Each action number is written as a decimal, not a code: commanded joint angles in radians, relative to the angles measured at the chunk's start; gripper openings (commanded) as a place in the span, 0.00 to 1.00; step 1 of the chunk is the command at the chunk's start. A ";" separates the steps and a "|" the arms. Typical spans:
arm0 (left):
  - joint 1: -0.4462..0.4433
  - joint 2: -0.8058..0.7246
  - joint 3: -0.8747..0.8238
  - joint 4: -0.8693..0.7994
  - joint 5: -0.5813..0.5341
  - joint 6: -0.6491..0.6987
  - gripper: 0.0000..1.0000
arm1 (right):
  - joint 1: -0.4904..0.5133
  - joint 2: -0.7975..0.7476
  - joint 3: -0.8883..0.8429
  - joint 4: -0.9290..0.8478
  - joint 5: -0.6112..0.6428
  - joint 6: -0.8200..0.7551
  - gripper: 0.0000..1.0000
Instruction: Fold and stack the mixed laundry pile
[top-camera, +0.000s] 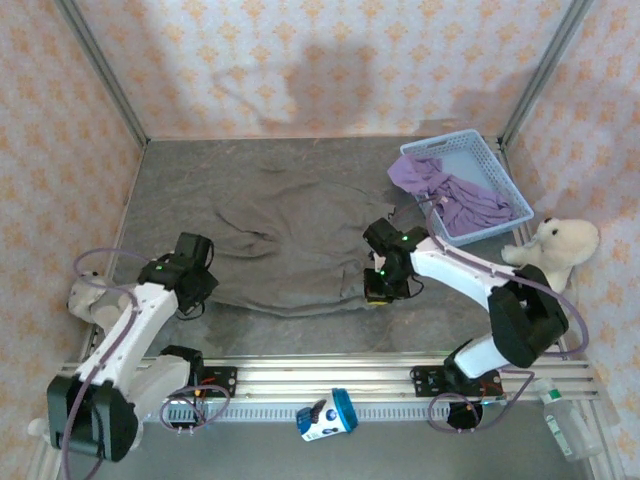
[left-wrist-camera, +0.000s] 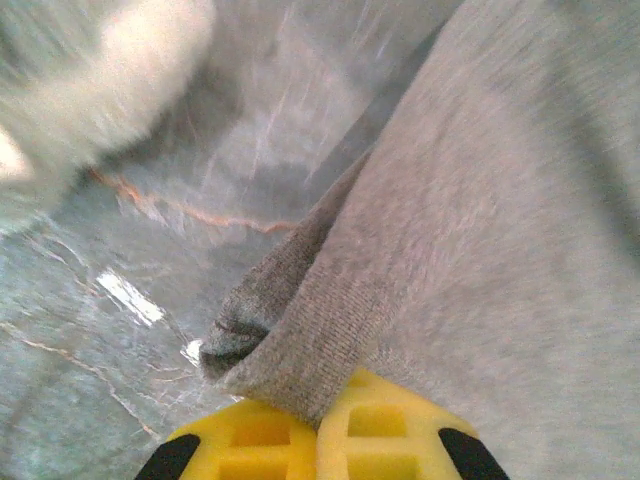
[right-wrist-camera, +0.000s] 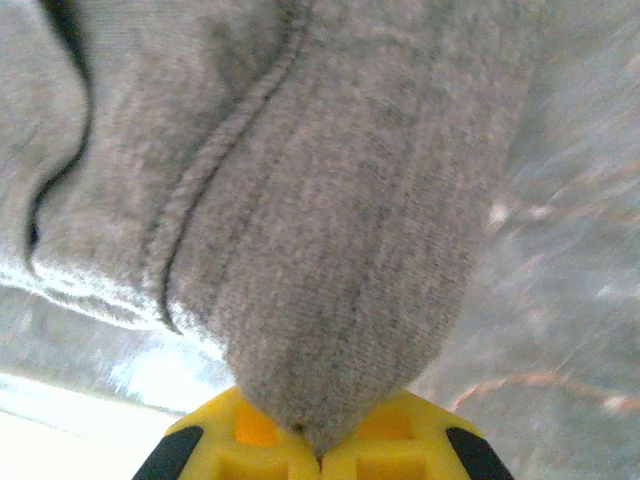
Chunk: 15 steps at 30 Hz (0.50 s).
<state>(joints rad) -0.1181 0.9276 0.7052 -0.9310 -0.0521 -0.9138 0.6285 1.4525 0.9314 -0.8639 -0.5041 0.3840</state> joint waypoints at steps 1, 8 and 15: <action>0.000 -0.045 0.130 -0.112 -0.141 0.025 0.00 | 0.000 -0.078 0.033 -0.125 -0.047 0.058 0.00; 0.001 0.260 0.494 -0.028 -0.171 0.126 0.00 | -0.110 -0.067 0.179 -0.125 -0.149 0.086 0.00; 0.004 0.623 0.873 0.054 -0.135 0.221 0.00 | -0.299 0.052 0.323 -0.033 -0.242 0.143 0.00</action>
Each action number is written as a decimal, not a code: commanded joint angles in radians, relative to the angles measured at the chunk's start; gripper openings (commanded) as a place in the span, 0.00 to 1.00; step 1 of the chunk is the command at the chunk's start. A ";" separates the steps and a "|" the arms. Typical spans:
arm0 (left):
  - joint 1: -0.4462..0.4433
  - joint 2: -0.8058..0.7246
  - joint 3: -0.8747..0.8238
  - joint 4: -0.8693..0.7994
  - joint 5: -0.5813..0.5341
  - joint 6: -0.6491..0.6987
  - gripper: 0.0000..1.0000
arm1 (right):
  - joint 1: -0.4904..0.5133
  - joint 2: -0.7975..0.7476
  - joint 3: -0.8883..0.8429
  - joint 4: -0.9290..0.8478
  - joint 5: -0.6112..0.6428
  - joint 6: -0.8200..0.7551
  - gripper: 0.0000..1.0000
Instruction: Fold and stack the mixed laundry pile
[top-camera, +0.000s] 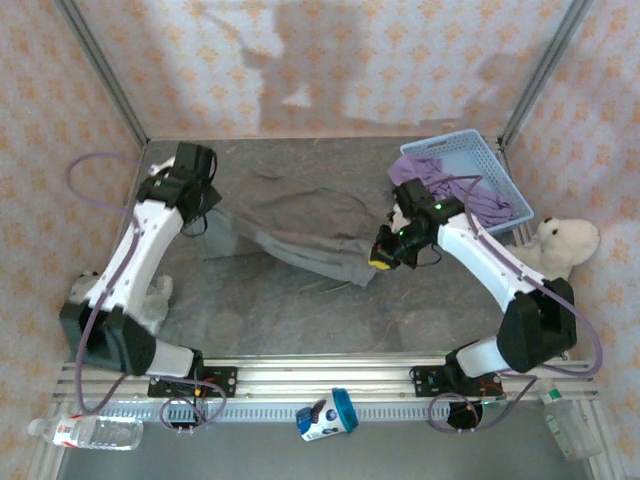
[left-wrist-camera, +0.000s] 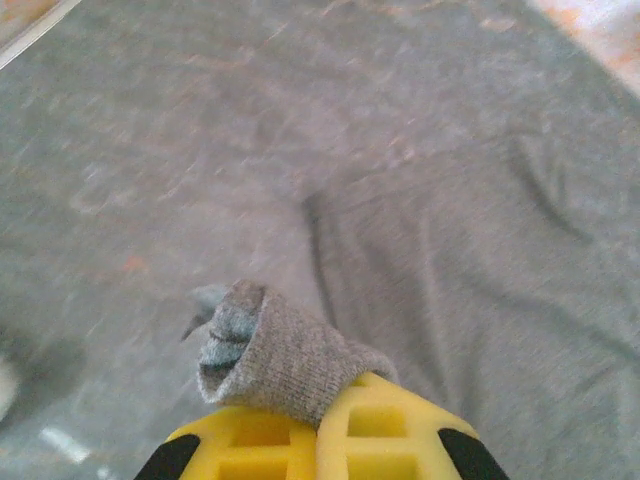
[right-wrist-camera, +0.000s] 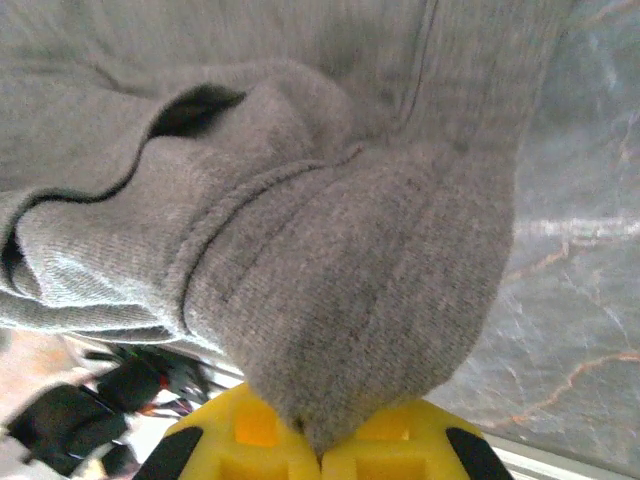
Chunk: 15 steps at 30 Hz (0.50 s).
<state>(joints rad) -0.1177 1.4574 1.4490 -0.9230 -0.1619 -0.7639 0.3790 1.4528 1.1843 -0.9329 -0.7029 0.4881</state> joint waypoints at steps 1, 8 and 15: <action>0.003 0.161 0.196 0.045 -0.008 0.093 0.00 | -0.069 0.081 0.103 0.042 -0.044 0.042 0.00; -0.001 0.665 0.724 -0.057 0.141 0.175 0.00 | -0.234 0.336 0.305 0.095 -0.010 0.068 0.04; -0.002 0.891 1.056 -0.262 0.121 0.151 0.76 | -0.271 0.539 0.639 0.087 0.051 0.005 0.62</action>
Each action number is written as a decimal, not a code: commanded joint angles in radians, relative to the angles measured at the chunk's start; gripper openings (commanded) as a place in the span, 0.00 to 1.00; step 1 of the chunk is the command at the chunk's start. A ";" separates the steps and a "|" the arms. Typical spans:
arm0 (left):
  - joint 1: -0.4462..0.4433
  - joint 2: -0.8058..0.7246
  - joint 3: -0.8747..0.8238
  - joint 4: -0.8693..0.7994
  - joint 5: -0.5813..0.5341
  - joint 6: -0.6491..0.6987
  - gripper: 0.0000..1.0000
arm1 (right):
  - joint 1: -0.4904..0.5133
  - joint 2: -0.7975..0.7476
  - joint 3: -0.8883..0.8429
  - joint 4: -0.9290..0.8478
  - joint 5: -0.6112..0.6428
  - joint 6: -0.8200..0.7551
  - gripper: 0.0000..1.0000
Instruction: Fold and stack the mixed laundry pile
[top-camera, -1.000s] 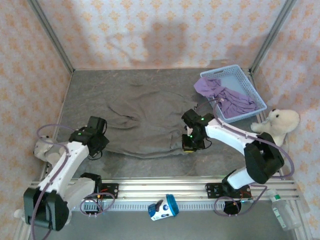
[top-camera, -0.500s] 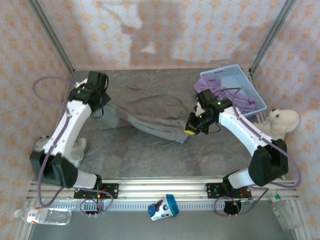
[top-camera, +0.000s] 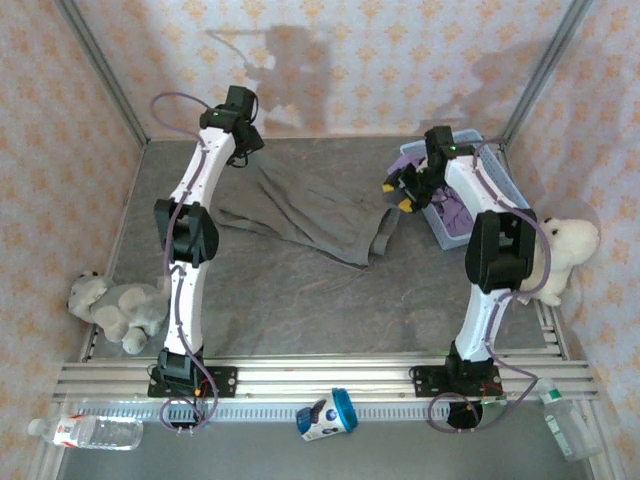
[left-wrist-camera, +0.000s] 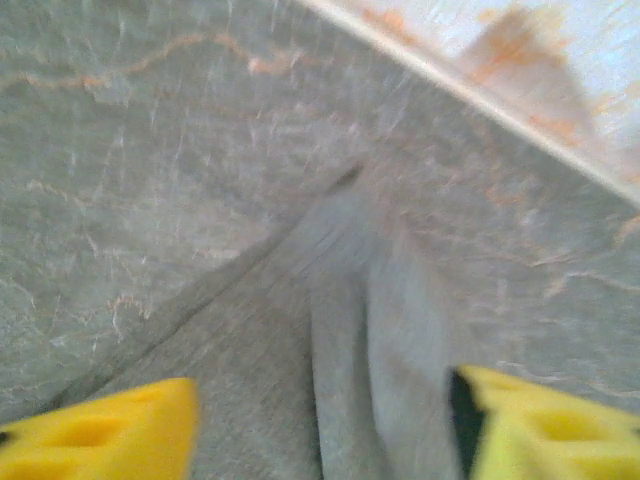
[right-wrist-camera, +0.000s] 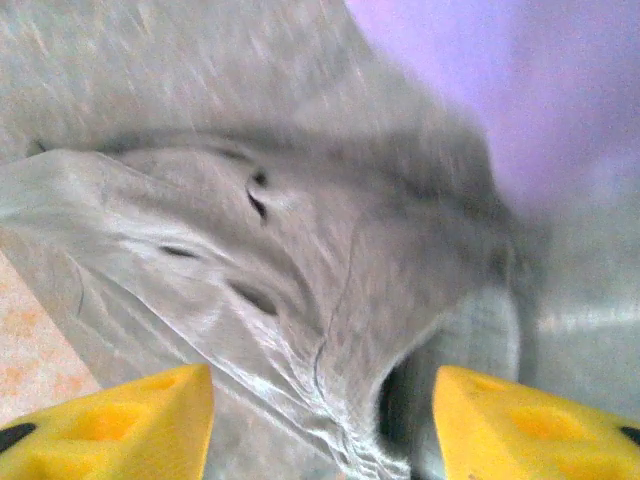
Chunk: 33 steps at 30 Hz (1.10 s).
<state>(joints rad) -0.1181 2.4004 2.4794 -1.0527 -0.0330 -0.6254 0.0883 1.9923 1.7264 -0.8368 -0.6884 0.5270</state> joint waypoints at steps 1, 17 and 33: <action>-0.002 -0.087 -0.035 -0.100 -0.007 0.015 0.76 | 0.032 -0.003 0.110 -0.026 0.059 -0.053 0.62; -0.010 -0.370 -0.860 0.269 0.023 -0.041 0.66 | 0.354 -0.199 -0.329 -0.013 0.301 -0.095 0.54; 0.018 -0.242 -0.815 0.289 -0.117 -0.061 0.37 | 0.329 -0.209 -0.394 0.095 0.253 -0.083 0.00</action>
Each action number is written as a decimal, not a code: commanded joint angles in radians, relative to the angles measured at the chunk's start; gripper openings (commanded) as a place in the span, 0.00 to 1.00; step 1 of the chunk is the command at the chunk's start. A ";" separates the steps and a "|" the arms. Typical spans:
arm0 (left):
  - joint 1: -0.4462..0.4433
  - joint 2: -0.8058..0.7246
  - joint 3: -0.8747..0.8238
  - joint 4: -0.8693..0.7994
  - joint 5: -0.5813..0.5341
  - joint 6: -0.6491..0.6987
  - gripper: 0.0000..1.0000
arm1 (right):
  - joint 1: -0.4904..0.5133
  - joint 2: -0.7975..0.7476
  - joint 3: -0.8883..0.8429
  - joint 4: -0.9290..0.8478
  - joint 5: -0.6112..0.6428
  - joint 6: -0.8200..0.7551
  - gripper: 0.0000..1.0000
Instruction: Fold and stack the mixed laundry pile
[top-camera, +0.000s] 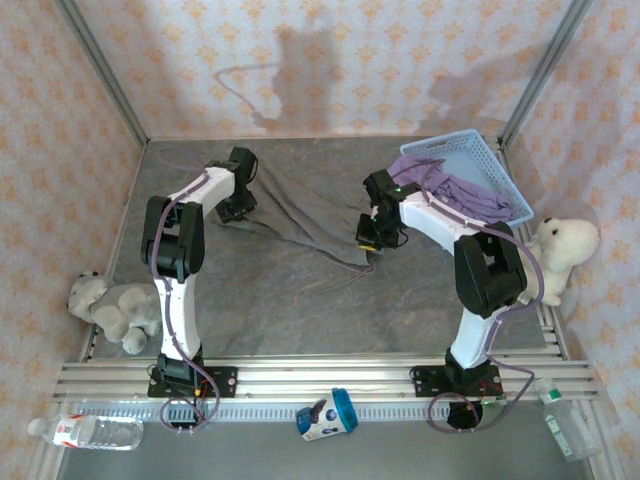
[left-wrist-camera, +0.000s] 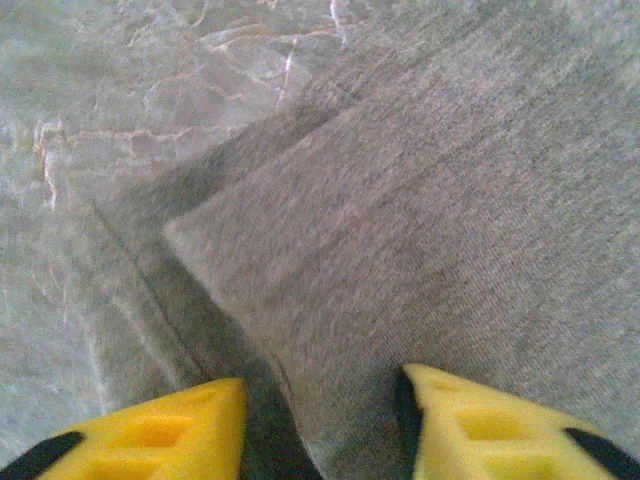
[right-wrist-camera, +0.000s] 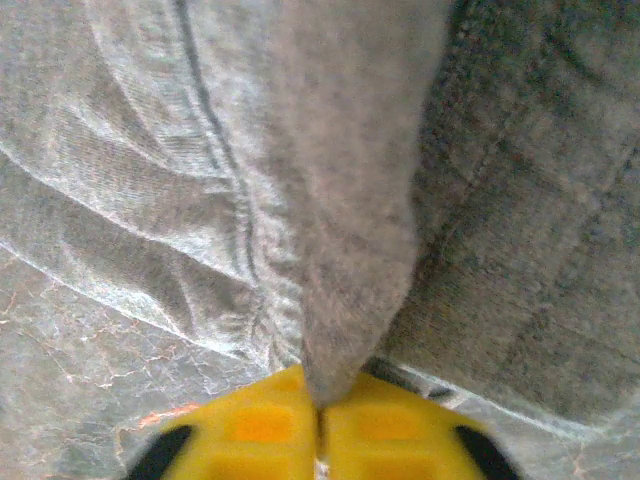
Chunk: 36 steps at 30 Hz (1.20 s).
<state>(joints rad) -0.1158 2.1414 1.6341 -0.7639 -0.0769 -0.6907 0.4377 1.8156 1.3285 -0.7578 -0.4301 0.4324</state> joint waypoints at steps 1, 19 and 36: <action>0.020 0.026 0.033 -0.006 -0.078 0.008 0.30 | -0.039 -0.049 -0.005 0.016 -0.019 0.017 0.00; 0.041 -0.058 -0.058 -0.026 -0.063 0.065 0.23 | -0.140 -0.016 -0.014 -0.064 -0.066 -0.106 0.19; 0.041 -0.040 -0.050 0.012 -0.045 0.043 0.54 | -0.119 0.027 0.112 -0.011 0.115 -0.074 0.43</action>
<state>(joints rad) -0.0822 2.0480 1.5642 -0.7471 -0.1097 -0.6304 0.3225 1.7844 1.4124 -0.8082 -0.3790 0.3344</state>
